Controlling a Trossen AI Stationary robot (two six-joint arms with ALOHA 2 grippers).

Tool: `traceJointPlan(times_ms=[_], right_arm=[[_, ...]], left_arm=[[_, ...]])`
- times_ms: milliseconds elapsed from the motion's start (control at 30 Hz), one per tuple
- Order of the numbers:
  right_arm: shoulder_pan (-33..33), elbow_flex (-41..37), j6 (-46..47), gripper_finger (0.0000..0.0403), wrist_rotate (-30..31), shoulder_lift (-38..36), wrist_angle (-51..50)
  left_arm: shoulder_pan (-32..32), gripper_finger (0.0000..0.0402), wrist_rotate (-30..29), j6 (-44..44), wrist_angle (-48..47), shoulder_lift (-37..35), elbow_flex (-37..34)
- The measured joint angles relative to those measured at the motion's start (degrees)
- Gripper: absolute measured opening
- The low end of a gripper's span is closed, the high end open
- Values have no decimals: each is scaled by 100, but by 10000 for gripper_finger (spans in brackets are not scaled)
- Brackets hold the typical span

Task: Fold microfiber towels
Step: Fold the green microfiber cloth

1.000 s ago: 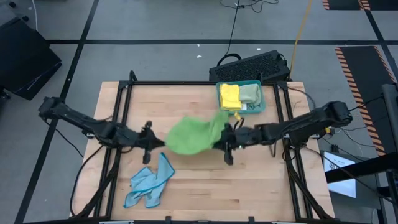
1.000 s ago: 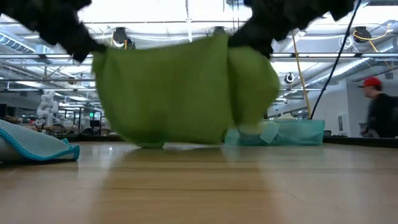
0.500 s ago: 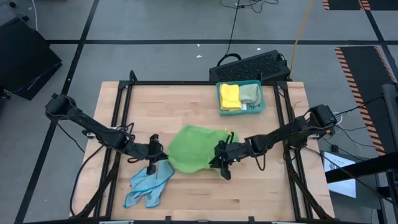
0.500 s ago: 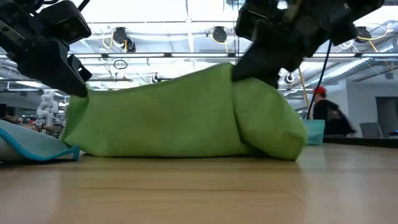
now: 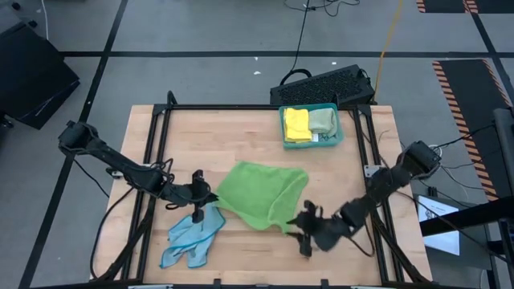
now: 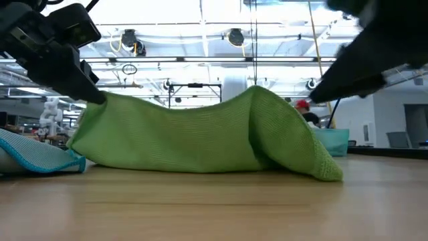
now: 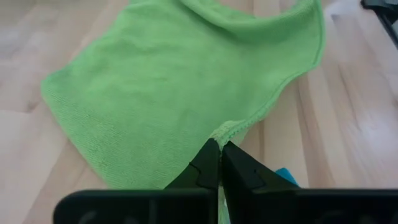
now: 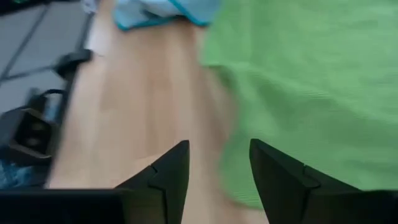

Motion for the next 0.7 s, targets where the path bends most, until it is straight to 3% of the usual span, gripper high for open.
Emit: traceJointPlan(times_ms=[200, 400, 533, 700], right_arm=[[707, 339, 371, 162, 1212, 912, 606], [886, 1163, 445, 162, 2049, 2039, 532], [877, 1582, 452, 162, 2173, 2506, 113], [1005, 1715, 806, 162, 2148, 2567, -431]], left_arm=[[2, 11, -243, 66, 65, 0, 0], [2, 4, -303, 272, 166, 0, 0], [-1, 11, -338, 226, 157, 0, 0], [-79, 4, -365, 157, 157, 0, 0]])
